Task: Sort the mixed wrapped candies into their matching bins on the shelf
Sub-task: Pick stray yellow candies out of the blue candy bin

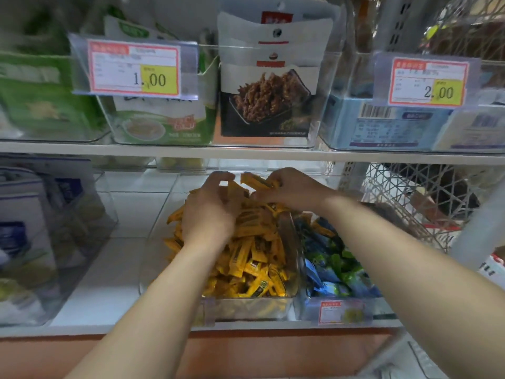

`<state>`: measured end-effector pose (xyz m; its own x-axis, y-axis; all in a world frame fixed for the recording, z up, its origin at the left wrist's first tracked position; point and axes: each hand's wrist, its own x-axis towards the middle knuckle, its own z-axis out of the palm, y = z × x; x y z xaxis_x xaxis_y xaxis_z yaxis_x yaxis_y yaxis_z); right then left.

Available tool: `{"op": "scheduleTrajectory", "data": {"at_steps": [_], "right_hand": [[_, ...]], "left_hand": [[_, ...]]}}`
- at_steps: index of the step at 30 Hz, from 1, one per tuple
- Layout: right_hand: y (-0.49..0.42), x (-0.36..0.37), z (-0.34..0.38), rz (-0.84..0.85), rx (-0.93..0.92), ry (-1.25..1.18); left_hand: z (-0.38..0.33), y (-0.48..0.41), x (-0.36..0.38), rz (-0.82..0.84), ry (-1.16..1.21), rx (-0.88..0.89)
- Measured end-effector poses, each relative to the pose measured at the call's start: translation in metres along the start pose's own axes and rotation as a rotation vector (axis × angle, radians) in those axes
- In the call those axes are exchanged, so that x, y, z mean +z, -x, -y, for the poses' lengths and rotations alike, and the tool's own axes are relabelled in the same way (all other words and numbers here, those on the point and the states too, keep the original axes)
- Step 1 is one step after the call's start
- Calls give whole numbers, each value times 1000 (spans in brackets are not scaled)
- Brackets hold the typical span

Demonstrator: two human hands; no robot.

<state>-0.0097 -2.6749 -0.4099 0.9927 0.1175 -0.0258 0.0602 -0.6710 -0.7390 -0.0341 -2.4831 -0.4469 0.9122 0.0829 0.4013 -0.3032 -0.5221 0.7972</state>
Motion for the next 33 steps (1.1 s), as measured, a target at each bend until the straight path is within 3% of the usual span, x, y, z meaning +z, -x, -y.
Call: {"op": "scheduleTrajectory", "data": {"at_steps": [4, 8, 13, 17, 20, 24, 33], "right_hand": [[-12, 22, 9, 39, -13, 128], [-6, 23, 2, 93, -56, 15], [9, -19, -33, -156, -115, -22], [13, -46, -79, -302, 28, -37], [2, -43, -103, -90, 209, 30], [-6, -29, -117, 235, 287, 565], [20, -57, -122, 277, 177, 509]], "left_hand": [[16, -6, -14, 1, -181, -69], [19, -4, -16, 36, -278, -3], [-6, 6, 0, 164, -204, 143], [-27, 23, 28, 391, -278, 267], [-31, 30, 44, 571, -375, 240], [-28, 30, 50, 643, -410, 237], [-21, 26, 48, 685, -356, 249]]}}
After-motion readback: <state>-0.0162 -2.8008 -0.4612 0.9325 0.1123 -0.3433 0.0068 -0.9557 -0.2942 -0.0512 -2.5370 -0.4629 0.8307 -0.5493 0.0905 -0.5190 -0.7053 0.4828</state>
